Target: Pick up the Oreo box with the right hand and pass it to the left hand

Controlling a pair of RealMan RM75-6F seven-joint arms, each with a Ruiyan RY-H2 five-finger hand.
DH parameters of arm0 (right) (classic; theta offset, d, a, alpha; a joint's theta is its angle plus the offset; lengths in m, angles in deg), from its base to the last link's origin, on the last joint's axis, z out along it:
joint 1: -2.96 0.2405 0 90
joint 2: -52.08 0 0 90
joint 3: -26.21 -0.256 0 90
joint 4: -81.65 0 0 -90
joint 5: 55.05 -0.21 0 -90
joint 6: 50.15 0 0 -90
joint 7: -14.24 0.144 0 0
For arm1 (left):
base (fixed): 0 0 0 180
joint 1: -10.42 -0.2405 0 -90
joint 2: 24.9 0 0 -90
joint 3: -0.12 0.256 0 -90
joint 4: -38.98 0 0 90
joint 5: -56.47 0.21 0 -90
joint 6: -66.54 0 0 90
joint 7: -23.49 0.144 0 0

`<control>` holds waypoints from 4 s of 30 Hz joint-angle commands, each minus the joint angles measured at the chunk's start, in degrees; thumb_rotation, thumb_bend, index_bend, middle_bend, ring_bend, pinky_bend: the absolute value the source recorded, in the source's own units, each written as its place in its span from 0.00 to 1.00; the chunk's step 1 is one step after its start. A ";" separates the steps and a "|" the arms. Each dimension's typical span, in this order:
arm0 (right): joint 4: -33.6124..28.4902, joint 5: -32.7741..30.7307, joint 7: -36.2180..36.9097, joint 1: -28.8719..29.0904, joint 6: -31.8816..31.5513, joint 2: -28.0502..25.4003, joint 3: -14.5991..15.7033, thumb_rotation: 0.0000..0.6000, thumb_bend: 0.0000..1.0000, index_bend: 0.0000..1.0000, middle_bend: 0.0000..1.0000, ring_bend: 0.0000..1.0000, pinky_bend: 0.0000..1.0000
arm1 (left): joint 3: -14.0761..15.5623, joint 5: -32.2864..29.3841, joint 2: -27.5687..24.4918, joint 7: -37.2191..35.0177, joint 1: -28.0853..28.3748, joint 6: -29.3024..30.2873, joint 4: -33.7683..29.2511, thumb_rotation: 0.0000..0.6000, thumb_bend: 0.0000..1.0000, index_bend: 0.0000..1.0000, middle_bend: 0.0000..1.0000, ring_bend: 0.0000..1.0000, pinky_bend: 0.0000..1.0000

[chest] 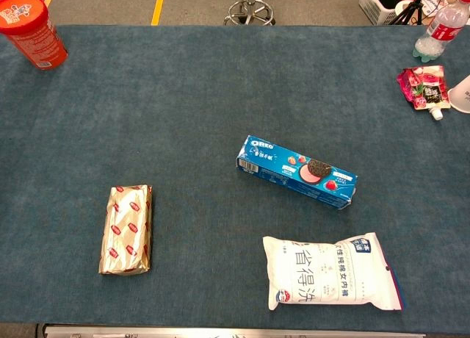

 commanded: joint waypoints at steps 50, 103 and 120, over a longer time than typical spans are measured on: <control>-10.88 1.78 -15.06 -0.31 5.01 8.70 6.46 1.00 0.07 0.17 0.26 0.24 0.45 | 0.70 -1.54 0.90 -1.99 -1.39 -1.52 0.96 1.00 0.07 0.50 0.41 0.42 0.63; 2.71 4.77 -21.75 3.91 6.03 26.30 4.56 1.00 0.07 0.17 0.26 0.24 0.45 | 0.88 -1.68 0.57 -5.97 -3.58 -0.29 1.94 1.00 0.07 0.50 0.43 0.46 0.63; 6.91 0.58 -21.39 4.15 4.49 26.93 0.95 1.00 0.07 0.17 0.26 0.24 0.45 | 1.15 -1.64 1.12 -6.16 -3.91 -0.51 2.45 1.00 0.07 0.50 0.44 0.47 0.63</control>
